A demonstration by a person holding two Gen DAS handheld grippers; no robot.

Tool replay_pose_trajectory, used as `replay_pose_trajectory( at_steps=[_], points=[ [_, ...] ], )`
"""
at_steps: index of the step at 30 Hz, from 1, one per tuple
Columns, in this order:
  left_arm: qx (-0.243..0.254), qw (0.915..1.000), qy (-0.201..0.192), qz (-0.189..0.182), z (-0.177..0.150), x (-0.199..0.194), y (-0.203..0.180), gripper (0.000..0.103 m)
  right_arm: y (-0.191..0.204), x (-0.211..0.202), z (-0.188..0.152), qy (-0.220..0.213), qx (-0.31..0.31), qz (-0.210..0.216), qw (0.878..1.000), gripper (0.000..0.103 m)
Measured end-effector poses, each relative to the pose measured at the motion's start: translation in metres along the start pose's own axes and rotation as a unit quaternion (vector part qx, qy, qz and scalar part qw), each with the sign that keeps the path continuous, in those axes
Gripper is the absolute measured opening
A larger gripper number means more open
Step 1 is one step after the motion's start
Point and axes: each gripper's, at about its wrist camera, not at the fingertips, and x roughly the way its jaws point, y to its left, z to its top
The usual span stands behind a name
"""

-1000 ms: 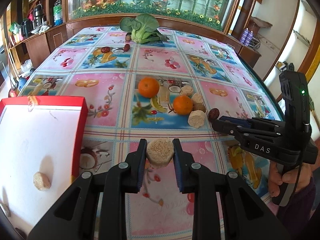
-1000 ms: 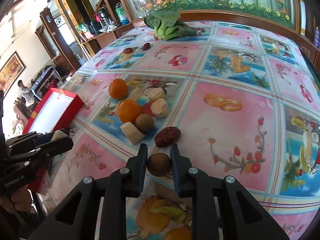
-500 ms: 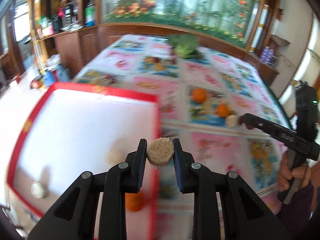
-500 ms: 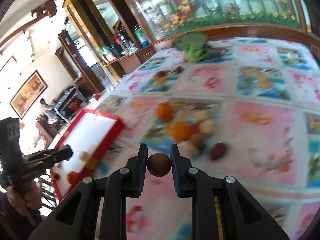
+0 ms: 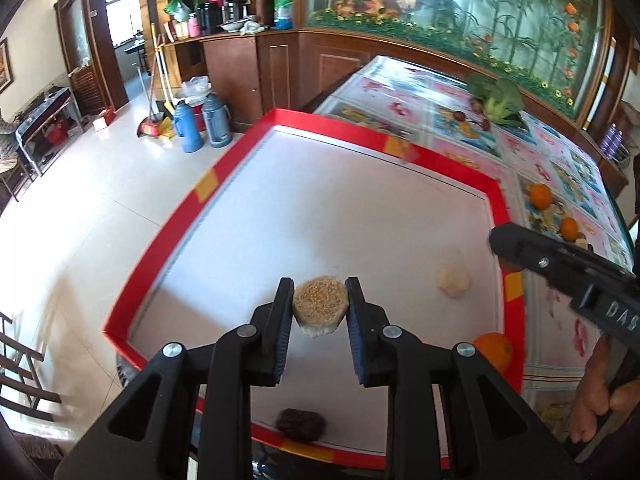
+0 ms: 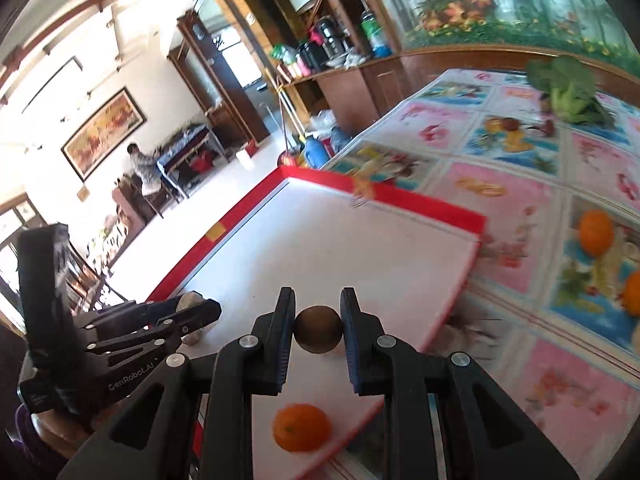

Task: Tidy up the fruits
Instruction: 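Carry the cake and kiwi over the tray and open both grippers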

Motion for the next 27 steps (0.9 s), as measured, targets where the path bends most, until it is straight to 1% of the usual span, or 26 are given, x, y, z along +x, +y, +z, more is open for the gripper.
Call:
replay_pose_trajectory(
  at_steps=[3,6,14,15,16,17,18,19,21,24,27],
  points=[
    [0.000,0.9999,0.000,0.014,-0.001,0.002,0.008,0.028,0.017,0.023,0.000,0.022,-0.013,-0.009,1.000,0.021],
    [-0.006,0.9996,0.001,0.026,-0.002,0.004,0.017,0.028,0.029,0.039,-0.005,0.040,-0.022,-0.007,0.999,0.022],
    [-0.017,0.9991,0.006,0.037,-0.001,0.006,0.030,0.028,0.038,0.046,-0.013,0.060,-0.020,-0.006,0.998,0.022],
    [-0.019,0.9990,0.008,0.039,-0.001,0.007,0.031,0.031,0.037,0.045,-0.013,0.062,-0.016,-0.006,0.998,0.022],
    [-0.023,0.9989,0.011,0.039,-0.001,0.008,0.033,0.039,0.036,0.044,-0.013,0.061,-0.014,-0.005,0.998,0.023],
    [-0.028,0.9988,0.010,0.038,-0.001,0.007,0.034,0.044,0.035,0.043,-0.012,0.060,-0.011,-0.004,0.998,0.026],
    [-0.031,0.9987,0.009,0.038,-0.001,0.006,0.035,0.053,0.033,0.040,-0.012,0.059,-0.006,-0.002,0.998,0.030],
    [-0.034,0.9986,0.006,0.040,-0.001,0.005,0.036,0.061,0.032,0.037,-0.013,0.055,-0.003,0.002,0.998,0.035],
    [-0.037,0.9983,0.001,0.046,0.000,0.002,0.037,0.067,0.031,0.030,-0.013,0.040,0.001,0.009,0.999,0.036],
    [-0.037,0.9979,-0.004,0.053,0.001,-0.002,0.035,0.069,0.024,0.013,-0.010,0.014,0.007,0.019,1.000,0.036],
    [-0.038,0.9980,-0.007,0.049,0.002,-0.005,0.030,0.072,0.014,-0.006,-0.010,-0.012,0.010,0.013,1.000,0.039]
  ],
)
